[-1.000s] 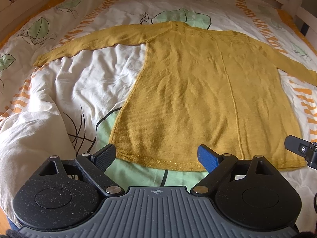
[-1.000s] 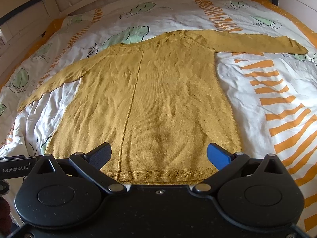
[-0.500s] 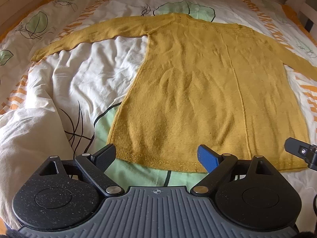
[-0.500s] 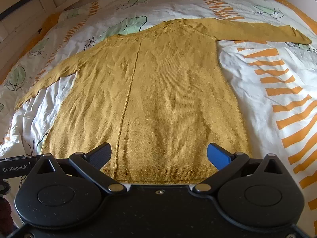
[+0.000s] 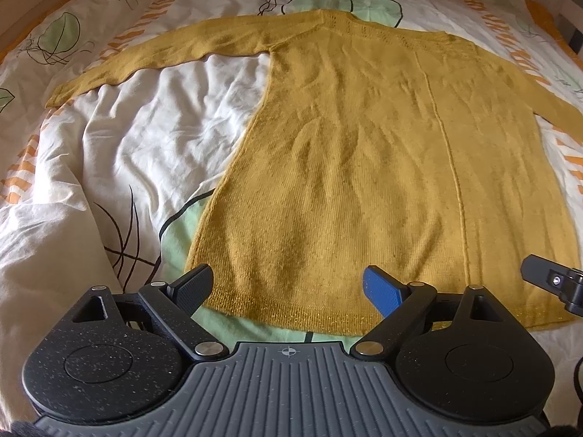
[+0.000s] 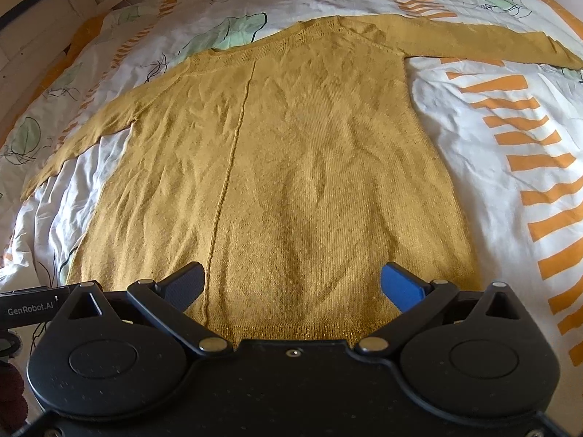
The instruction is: Fold small clothes
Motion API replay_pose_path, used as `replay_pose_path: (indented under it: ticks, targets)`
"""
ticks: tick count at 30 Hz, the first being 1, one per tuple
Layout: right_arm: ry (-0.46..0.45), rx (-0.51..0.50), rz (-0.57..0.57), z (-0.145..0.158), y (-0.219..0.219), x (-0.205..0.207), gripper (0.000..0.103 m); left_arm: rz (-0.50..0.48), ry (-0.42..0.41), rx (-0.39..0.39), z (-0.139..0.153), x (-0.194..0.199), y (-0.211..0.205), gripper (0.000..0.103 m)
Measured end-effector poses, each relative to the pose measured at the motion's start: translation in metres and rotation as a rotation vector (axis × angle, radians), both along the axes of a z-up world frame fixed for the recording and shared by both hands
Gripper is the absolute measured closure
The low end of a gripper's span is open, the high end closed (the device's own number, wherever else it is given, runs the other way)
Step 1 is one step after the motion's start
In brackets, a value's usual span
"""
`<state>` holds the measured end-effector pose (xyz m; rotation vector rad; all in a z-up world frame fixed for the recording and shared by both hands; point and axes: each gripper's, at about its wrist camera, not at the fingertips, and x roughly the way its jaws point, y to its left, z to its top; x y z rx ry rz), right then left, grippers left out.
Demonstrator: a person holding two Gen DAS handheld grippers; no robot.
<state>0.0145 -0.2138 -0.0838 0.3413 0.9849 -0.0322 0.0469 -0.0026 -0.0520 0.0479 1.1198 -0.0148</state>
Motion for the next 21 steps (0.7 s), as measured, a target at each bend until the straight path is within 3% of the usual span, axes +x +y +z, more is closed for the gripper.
replay_pose_path:
  ticks: [5, 10, 17, 21]
  targets:
    - [0.006, 0.017, -0.004, -0.003, -0.007, 0.011, 0.001, -0.006, -0.002, 0.003, -0.001, 0.013, -0.004, 0.013]
    - [0.013, 0.108, -0.013, -0.008, -0.03, 0.03, 0.001, -0.013, -0.014, 0.0, 0.001, 0.034, -0.008, 0.013]
    - [-0.062, 0.273, -0.044, -0.005, -0.09, 0.06, 0.001, -0.029, -0.059, -0.011, 0.009, 0.075, -0.02, 0.013]
    - [-0.095, 0.304, -0.102, -0.001, -0.134, 0.081, 0.001, -0.023, -0.099, -0.008, 0.012, 0.105, -0.028, 0.013]
